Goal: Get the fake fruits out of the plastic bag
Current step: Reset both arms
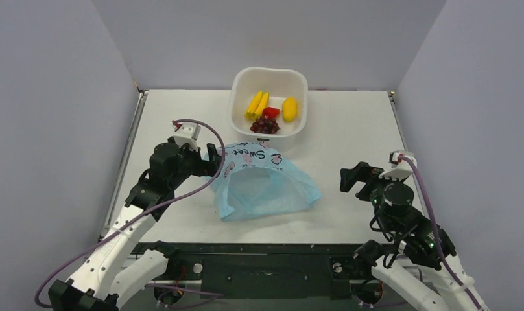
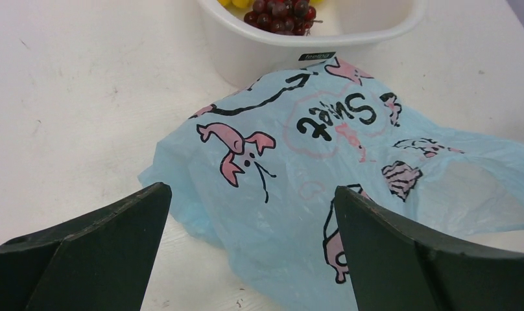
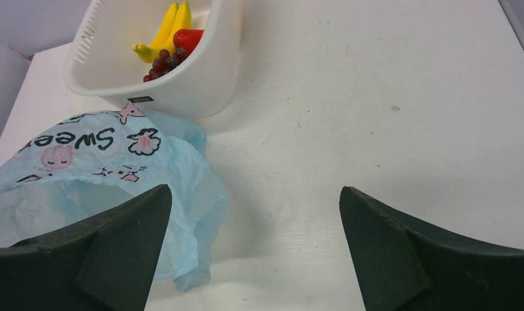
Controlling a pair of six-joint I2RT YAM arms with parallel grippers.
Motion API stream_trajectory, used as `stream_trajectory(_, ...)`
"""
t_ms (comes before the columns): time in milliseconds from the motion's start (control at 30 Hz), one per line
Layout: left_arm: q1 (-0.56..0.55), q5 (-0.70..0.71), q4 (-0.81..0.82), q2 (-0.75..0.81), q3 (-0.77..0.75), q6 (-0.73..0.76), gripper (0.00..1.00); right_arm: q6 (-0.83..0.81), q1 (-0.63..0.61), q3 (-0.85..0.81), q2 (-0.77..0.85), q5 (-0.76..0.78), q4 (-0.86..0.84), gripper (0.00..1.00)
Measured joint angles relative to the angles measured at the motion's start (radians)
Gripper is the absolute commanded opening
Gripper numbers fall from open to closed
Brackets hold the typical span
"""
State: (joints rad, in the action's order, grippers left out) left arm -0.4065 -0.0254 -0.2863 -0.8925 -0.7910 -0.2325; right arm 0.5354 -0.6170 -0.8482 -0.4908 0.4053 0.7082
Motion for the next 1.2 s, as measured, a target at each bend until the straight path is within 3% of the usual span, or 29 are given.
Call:
stream_trajectory(167,-0.004,0.013,-0.062,0.164,-0.018,-0.035,0.97,0.022,0.000,-0.005,0.135,-0.006,0.092,1.00)
stream_trajectory(567,-0.004,-0.019,-0.303,0.491,-0.299,-0.179,0.97,0.053,0.000,-0.188,0.228,0.035,0.200,1.00)
stream_trajectory(1200,-0.004,-0.005,-0.441,0.578,-0.501,-0.232,0.97,0.034,0.000,-0.341,0.358,0.103,0.304,1.00)
